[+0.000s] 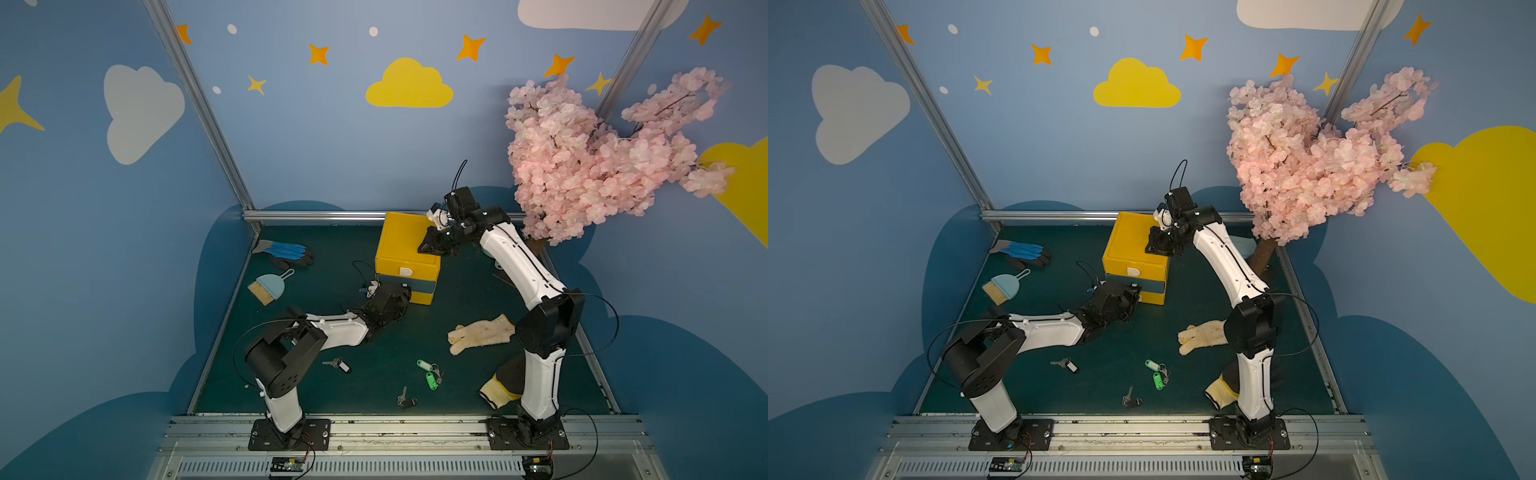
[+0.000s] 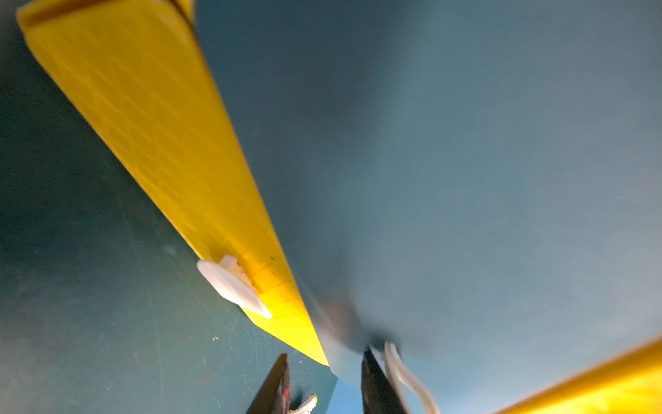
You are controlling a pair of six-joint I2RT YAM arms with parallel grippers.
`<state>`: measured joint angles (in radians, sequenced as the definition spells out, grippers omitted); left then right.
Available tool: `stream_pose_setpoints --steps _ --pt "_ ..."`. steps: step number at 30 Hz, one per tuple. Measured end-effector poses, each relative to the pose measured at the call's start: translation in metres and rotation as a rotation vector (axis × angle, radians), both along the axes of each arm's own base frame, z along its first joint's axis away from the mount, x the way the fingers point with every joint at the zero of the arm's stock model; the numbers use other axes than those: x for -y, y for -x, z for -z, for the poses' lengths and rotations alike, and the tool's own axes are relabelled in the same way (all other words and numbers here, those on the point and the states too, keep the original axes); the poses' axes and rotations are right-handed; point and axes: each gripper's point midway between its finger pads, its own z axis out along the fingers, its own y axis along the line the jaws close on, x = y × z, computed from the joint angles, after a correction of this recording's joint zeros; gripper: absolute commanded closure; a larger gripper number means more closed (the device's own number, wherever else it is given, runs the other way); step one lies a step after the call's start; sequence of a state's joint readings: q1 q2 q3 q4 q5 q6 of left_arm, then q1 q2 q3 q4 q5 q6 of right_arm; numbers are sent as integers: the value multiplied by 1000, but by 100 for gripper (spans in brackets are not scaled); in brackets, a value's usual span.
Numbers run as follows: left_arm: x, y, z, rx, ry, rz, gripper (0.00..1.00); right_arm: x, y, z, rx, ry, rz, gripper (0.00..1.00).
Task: Take the keys out of the drawer
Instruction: Close the drawer in the storage box.
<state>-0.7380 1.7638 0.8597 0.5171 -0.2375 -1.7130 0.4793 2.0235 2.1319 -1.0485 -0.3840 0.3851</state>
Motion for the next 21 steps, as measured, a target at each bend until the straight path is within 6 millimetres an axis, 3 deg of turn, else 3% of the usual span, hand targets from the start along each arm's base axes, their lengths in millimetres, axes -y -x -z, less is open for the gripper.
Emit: stream_pose_setpoints --steps 11,17,21 --pt "-33 26 30 -8 -3 -33 56 -1 1 -1 -3 -7 -6 76" --pt "-29 23 28 45 47 -25 56 -1 1 0 -5 -8 -7 76" --pt "-22 13 40 75 78 -26 56 -2 1 0 0 -9 -11 76"
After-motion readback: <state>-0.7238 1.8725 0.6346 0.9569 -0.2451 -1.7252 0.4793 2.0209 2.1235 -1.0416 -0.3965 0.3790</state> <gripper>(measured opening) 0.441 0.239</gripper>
